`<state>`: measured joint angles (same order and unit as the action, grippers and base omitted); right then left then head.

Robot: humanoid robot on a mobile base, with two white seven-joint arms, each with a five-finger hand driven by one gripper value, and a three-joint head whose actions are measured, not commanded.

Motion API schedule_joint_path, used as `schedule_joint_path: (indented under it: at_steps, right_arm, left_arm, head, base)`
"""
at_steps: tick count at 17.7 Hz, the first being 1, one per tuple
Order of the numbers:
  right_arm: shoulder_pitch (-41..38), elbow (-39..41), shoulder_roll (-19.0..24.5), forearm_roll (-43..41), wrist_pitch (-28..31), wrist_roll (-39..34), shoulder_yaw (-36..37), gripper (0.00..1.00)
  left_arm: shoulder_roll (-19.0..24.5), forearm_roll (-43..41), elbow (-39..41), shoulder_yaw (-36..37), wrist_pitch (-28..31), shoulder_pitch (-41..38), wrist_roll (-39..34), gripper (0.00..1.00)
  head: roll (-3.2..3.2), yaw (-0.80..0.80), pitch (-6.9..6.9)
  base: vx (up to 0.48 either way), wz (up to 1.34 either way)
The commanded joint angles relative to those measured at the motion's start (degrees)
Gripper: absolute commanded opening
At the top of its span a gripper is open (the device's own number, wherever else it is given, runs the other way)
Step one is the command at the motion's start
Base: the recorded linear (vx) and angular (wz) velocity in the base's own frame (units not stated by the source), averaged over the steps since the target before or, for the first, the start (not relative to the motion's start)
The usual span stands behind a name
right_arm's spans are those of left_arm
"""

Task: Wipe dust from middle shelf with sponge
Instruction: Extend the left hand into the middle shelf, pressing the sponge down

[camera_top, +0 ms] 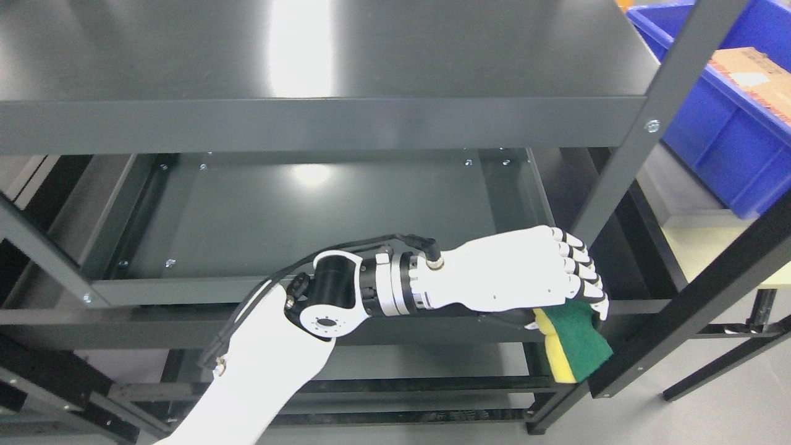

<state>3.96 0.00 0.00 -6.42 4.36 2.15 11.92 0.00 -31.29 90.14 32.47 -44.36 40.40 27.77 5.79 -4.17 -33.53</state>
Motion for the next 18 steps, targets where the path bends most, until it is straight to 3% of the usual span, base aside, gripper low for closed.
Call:
schedule_joint_path:
  at_steps: [1,6,12,18]
  right_arm:
    - [0.0,1.0,-1.0,0.0,0.0,0.0,0.0,1.0]
    - [0.0,1.0,-1.0,0.0,0.0,0.0,0.0,1.0]
    - [0.0,1.0,-1.0,0.0,0.0,0.0,0.0,1.0]
    - [0.0,1.0,-1.0,0.0,0.0,0.0,0.0,1.0]
  left_arm:
    - [1.0,-2.8,6.4,-14.8,-0.6,3.2,3.5,0.0]
    - [1.0,-2.0,10.7,-18.9,-0.6,3.4,4.0,0.0]
    - [1.0,4.6,11.6,-21.0,-0.6,2.7,4.0,0.0]
    - [6.8,9.8,11.6,-21.0,-0.6,-3.2,4.0,0.0]
  head:
    - [0.0,0.0,0.0]
    - [0.0,0.0,0.0]
    - [0.0,0.0,0.01]
    - [0.0,0.0,0.01]
  base:
    - [0.044,-0.2]
    - [0.017,-0.08]
    - [-0.005,0.01]
    - [0.0,0.0]
